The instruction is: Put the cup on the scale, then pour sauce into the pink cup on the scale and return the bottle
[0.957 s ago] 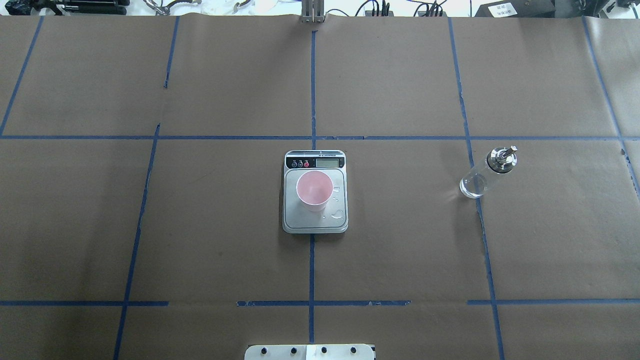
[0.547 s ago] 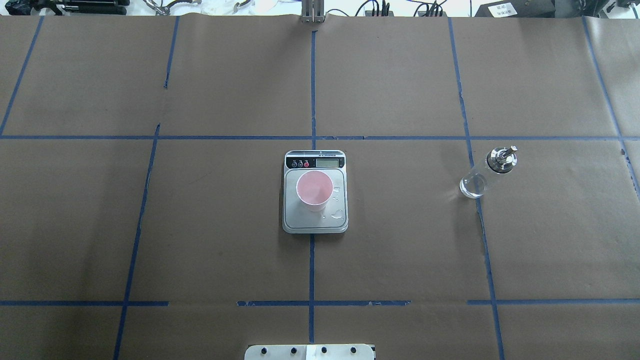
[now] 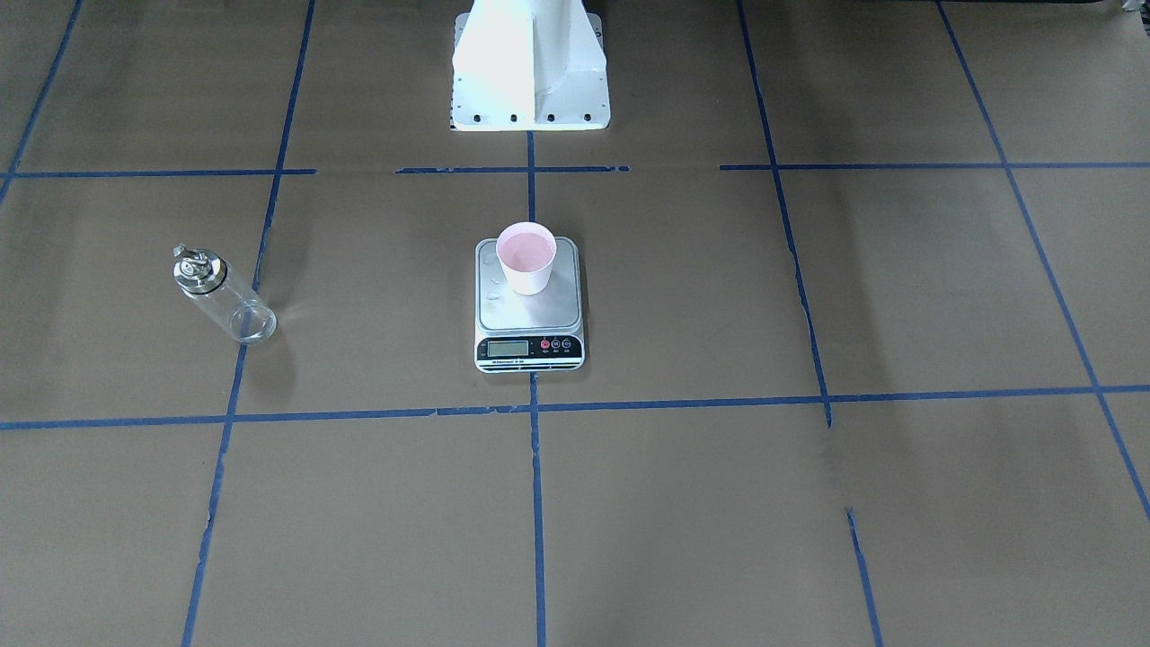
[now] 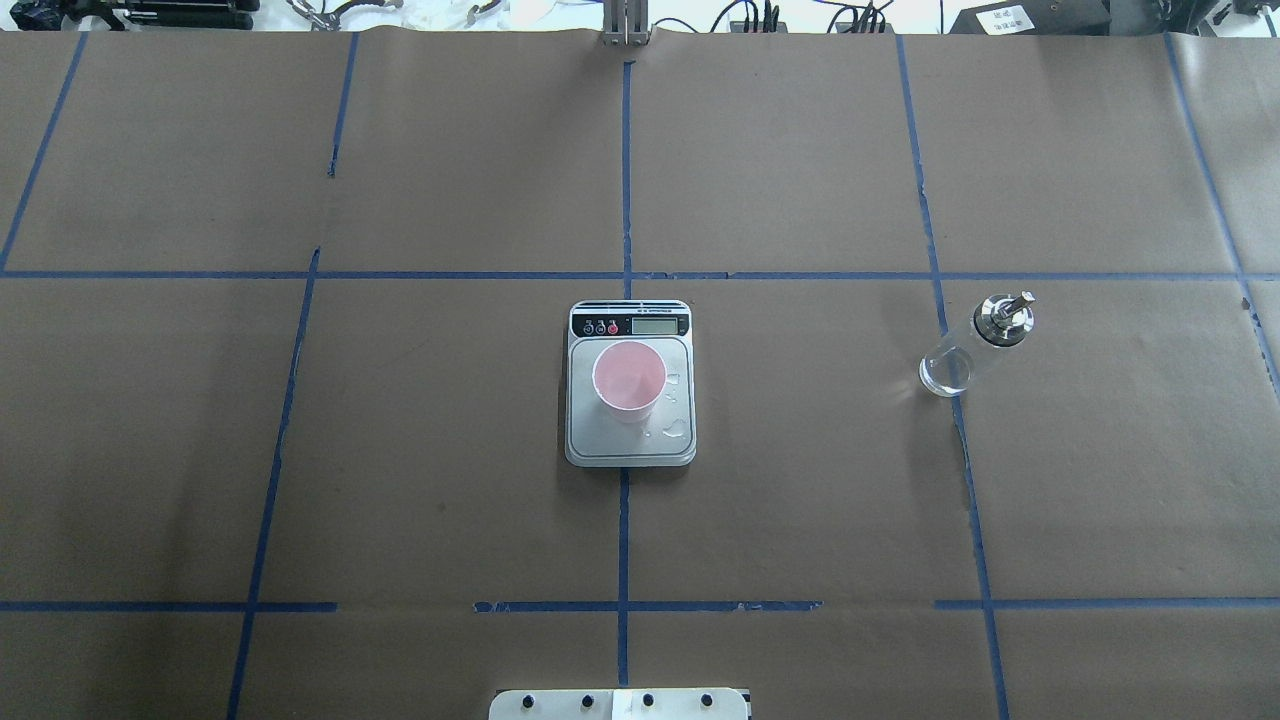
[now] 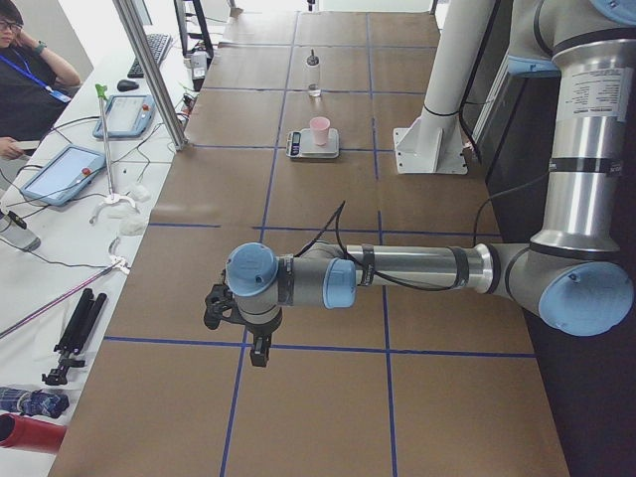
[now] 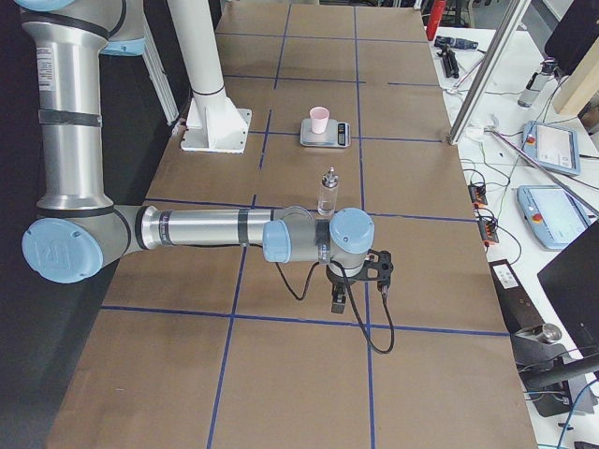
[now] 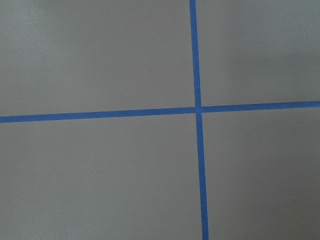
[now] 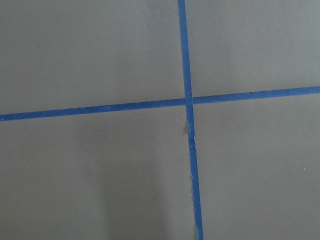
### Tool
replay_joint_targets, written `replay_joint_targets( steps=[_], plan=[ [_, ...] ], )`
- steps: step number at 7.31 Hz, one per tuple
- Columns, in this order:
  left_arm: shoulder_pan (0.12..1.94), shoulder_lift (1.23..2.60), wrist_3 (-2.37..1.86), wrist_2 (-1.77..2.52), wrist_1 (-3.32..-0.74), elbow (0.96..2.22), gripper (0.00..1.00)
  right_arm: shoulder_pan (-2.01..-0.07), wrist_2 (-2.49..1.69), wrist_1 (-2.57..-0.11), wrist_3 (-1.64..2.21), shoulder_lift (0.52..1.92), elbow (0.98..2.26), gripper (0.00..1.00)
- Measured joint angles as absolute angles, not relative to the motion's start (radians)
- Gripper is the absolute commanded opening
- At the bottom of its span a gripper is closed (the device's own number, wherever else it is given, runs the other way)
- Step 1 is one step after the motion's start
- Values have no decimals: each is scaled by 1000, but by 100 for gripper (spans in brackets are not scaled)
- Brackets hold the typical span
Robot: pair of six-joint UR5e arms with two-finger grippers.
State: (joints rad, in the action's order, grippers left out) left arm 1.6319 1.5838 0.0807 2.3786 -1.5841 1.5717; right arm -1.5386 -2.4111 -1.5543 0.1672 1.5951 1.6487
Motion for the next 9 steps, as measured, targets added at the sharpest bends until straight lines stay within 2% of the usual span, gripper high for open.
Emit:
replay_joint_targets(
  steps=[9],
  plan=[
    [1632,1573,94,2378,-1589,1597,100,-1539,-2368,-1553,166,1595,1648,100]
  ],
)
